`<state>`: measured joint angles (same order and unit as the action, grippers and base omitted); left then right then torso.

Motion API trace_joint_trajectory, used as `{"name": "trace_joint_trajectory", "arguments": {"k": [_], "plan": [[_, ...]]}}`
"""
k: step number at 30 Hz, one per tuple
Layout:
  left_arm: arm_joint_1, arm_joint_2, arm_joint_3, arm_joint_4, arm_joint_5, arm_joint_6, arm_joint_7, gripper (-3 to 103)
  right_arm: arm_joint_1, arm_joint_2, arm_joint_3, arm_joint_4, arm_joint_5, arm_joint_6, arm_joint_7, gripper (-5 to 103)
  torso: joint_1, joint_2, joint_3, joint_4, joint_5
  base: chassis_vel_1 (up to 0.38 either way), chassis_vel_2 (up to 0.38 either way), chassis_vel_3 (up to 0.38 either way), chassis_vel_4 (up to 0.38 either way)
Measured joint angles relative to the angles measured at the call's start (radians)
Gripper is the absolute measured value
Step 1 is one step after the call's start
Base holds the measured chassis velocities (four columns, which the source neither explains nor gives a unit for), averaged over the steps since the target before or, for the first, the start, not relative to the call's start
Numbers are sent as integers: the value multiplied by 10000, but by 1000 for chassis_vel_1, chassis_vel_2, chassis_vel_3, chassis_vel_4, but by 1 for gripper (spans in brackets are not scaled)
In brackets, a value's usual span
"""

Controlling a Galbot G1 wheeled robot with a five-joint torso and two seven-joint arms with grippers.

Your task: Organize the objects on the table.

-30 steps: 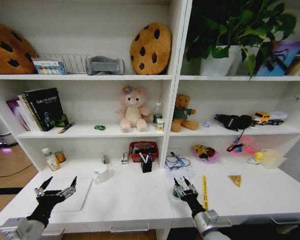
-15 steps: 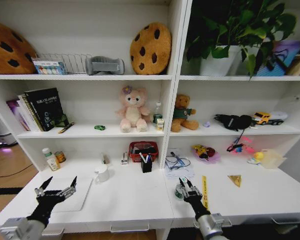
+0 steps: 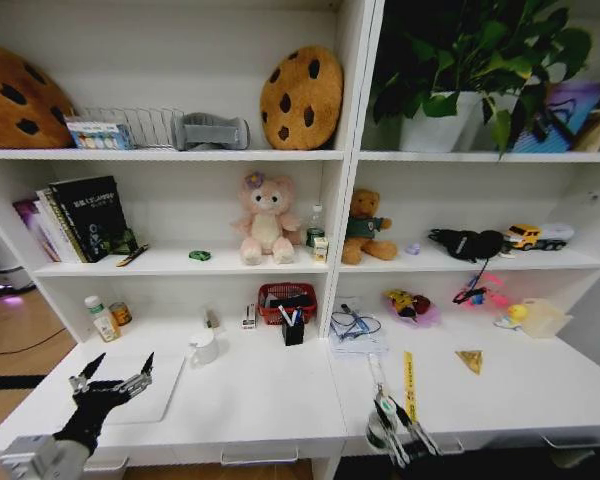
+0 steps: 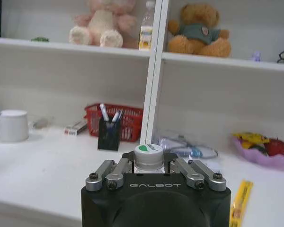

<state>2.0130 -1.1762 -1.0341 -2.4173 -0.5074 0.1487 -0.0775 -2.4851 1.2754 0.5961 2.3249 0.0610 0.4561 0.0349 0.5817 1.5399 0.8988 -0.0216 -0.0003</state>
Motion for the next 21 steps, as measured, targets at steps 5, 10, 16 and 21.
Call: {"name": "trace_joint_trajectory", "arguments": {"k": [5, 10, 16, 21], "plan": [[0, 0, 0, 0, 0, 1, 0, 100, -931, 75, -151, -1143, -574, 1347, 178, 30, 0, 0, 1, 0, 3, 0, 0, 0, 0], [0, 0, 0, 0, 0, 1, -2, 100, -911, 24, -149, -2464, -748, 1763, 308, 30, -1, 0, 0, 0, 2, 0, 0, 0, 0], [0, 0, 0, 0, 0, 0, -2, 100, 914, -192, -175, -4869, 179, 1118, 147, 30, 0, -2, 1, 2, 5, 0, 0, 0, 0], [1, 0, 0, 0, 0, 1, -3, 100, 2663, -502, -246, -6693, 960, 444, -36, 30, 0, -2, 2, 2, 3, 0, 0, 0, 0]]}}
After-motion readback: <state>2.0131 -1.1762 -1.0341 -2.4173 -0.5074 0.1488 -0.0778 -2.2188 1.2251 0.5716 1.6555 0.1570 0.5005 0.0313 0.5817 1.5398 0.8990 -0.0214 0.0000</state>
